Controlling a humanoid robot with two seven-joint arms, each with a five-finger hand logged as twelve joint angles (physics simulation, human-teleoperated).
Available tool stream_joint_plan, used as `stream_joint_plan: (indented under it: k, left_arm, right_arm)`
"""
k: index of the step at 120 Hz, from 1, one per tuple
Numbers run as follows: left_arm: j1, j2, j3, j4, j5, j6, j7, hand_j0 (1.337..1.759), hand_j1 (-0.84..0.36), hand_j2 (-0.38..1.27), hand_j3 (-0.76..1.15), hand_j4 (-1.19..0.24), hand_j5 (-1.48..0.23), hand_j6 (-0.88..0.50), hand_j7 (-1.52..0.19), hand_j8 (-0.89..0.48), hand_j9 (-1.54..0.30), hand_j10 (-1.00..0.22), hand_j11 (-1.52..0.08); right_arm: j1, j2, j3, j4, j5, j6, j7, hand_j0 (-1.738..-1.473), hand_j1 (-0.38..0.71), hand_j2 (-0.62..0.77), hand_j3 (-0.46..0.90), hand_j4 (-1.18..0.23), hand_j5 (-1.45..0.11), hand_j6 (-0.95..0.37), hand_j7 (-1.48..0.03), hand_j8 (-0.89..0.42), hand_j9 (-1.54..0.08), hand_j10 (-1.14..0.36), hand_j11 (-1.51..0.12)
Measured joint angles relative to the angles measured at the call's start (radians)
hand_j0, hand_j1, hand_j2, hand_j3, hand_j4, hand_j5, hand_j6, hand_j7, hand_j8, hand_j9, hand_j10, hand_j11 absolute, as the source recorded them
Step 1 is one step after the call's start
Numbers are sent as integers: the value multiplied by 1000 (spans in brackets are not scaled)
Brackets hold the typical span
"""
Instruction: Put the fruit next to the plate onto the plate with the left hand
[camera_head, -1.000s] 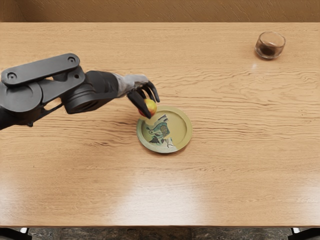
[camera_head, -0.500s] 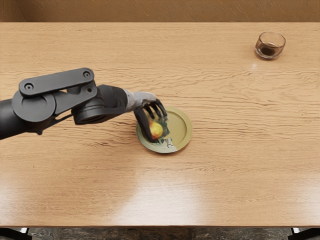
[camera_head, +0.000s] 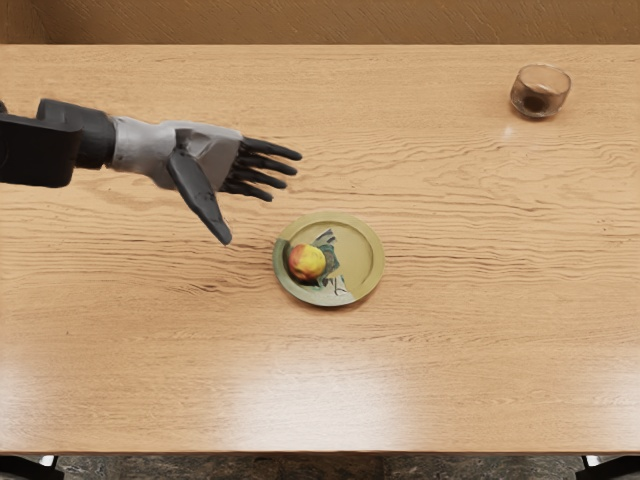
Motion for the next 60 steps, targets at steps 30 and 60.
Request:
stream_joint_plan:
  k: [30, 60]
  left_arm:
    - [229, 258, -13, 4, -347, -8, 0, 1658, 333, 6, 0, -13, -20, -10, -20, -10, -19, -12, -19]
    - [214, 409, -19, 41, -463, -9, 0, 1658, 343, 1, 0, -2, -6, -1, -6, -1, -6, -2, -6]
  right_arm:
    - [0, 0, 0, -1, 0, 0, 0, -1658, -331, -3, 0, -15, -19, -15, -20, -15, -20, -15, -20]
    - [0, 0, 0, -1, 0, 0, 0, -1658, -331, -3, 0, -15, -19, -15, -20, -15, -20, -15, -20]
